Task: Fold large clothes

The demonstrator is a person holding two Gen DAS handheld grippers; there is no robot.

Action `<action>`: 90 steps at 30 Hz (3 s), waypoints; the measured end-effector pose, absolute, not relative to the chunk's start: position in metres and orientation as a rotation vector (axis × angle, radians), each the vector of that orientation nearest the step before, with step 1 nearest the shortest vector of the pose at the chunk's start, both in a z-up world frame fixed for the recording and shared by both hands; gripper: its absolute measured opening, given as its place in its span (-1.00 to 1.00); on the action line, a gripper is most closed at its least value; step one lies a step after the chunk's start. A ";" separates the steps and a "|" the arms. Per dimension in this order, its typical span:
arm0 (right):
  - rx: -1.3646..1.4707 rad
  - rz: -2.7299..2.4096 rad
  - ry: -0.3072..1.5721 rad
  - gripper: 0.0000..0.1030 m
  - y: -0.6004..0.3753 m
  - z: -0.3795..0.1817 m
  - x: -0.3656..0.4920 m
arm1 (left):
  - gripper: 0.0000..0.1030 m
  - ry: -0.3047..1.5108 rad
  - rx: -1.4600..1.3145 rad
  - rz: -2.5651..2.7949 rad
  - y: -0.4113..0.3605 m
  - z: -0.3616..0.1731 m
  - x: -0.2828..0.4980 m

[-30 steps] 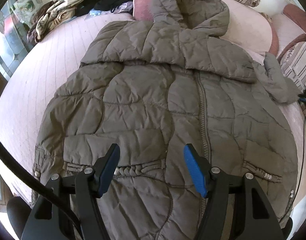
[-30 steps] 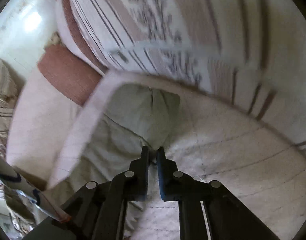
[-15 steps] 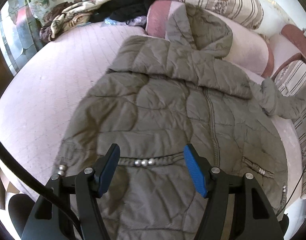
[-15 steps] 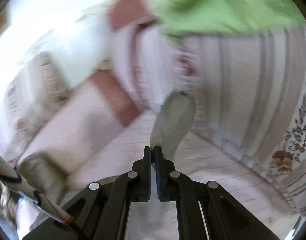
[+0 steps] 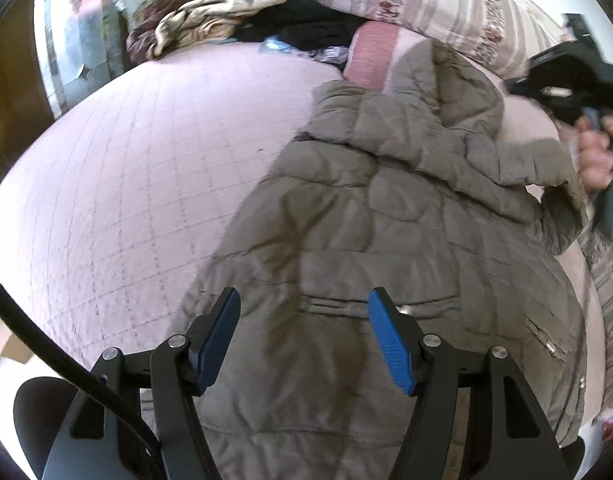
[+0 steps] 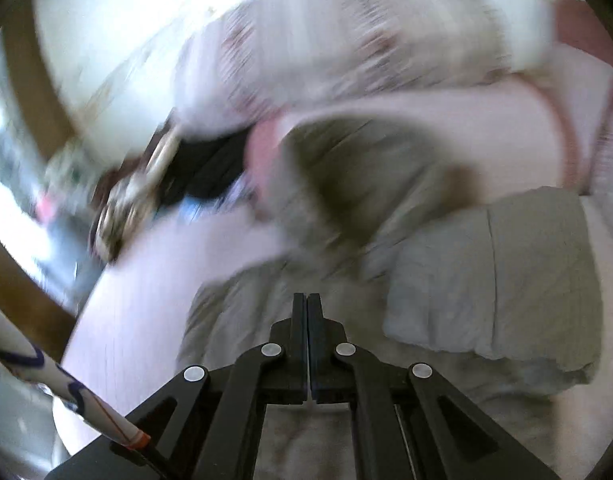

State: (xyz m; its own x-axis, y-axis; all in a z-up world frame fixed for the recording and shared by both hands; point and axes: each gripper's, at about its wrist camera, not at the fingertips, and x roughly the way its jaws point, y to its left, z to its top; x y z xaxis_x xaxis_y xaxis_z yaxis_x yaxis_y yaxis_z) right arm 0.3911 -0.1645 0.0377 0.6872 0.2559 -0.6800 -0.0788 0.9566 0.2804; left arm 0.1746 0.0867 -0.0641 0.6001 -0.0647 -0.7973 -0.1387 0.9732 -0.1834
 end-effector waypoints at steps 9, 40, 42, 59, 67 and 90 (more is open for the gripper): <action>0.044 0.122 0.887 0.22 -0.134 -0.024 0.381 | 0.27 0.839 -0.236 0.049 0.118 -0.054 0.196; -0.064 0.186 0.856 -0.79 -0.112 0.004 0.431 | 0.28 0.768 -0.223 0.059 0.137 -0.077 0.226; -0.053 0.229 0.889 -0.79 -0.081 -0.013 0.437 | 0.28 0.768 -0.223 0.054 0.138 -0.077 0.225; -0.158 0.346 0.895 -0.03 -0.029 -0.042 0.395 | 0.28 0.795 -0.243 0.047 0.140 -0.081 0.227; -0.018 0.261 1.066 -0.16 -0.034 -0.095 0.442 | 0.28 0.778 -0.204 0.064 0.135 -0.079 0.227; 0.216 -0.271 1.020 0.38 -0.348 -0.048 0.151 | 0.28 0.838 -0.154 0.123 0.132 -0.074 0.180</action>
State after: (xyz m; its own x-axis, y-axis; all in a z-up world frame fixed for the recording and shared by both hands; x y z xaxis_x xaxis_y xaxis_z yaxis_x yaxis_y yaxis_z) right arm 0.1510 -0.3482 -0.0478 0.4950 -0.1214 -0.8604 0.3212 0.9456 0.0513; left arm 0.1797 0.1320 -0.0739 0.6627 0.0474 -0.7474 -0.1689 0.9817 -0.0875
